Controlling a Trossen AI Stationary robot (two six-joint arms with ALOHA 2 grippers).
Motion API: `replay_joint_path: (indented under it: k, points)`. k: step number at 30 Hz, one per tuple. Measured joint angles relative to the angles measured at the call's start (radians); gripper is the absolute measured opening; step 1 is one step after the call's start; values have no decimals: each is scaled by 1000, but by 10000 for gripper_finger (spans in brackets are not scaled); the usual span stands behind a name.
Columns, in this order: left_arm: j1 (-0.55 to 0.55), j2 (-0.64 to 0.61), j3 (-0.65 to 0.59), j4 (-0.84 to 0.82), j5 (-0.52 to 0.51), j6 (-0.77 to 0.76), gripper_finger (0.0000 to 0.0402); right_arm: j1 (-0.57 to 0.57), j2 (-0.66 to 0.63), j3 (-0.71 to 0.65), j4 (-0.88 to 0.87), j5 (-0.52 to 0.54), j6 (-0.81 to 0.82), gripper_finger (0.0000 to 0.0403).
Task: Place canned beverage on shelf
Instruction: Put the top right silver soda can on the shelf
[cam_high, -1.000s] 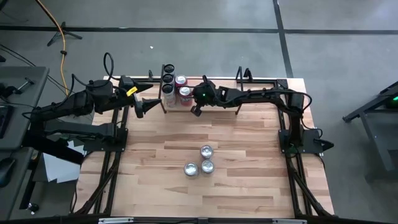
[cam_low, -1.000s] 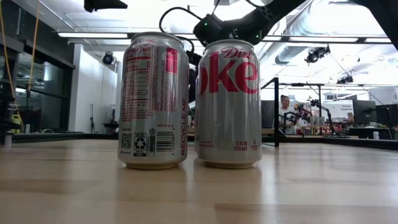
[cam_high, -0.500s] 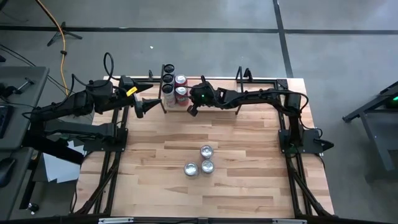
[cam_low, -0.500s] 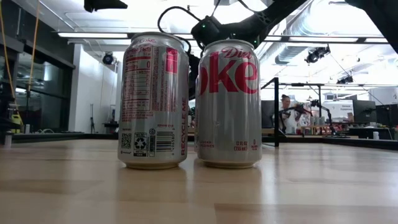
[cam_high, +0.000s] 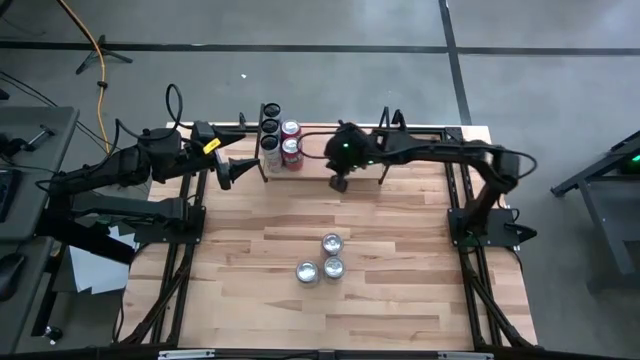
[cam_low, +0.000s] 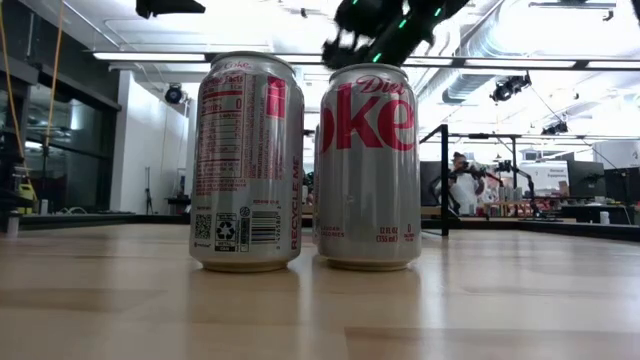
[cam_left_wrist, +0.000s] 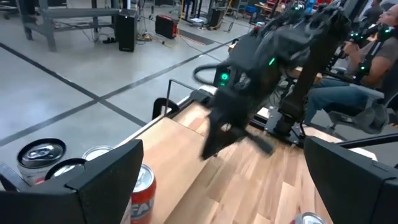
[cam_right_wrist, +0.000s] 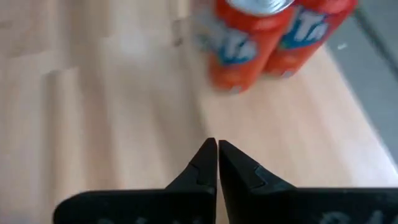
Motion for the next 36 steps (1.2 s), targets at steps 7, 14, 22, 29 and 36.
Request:
replay_joint_path:
  k: [7, 14, 22, 29, 36]
  points:
    - [0, 16, 0, -5, 10, -8, 400, 91, -151, 0, -239, -38, 68, 0]
    - [0, 30, 0, -5, 12, -19, 400, 250, -192, 0, -244, 16, 228, 0]
    - [0, 51, 0, -2, 98, 45, 400, 348, -191, 0, -201, 54, 348, 0]
    - [-18, 99, -1, 147, 162, 5, 400, 353, -191, 0, -132, 55, 347, 0]
    - [-134, 138, -204, 603, 122, -144, 400, 354, -209, 0, -204, -48, 207, 0]
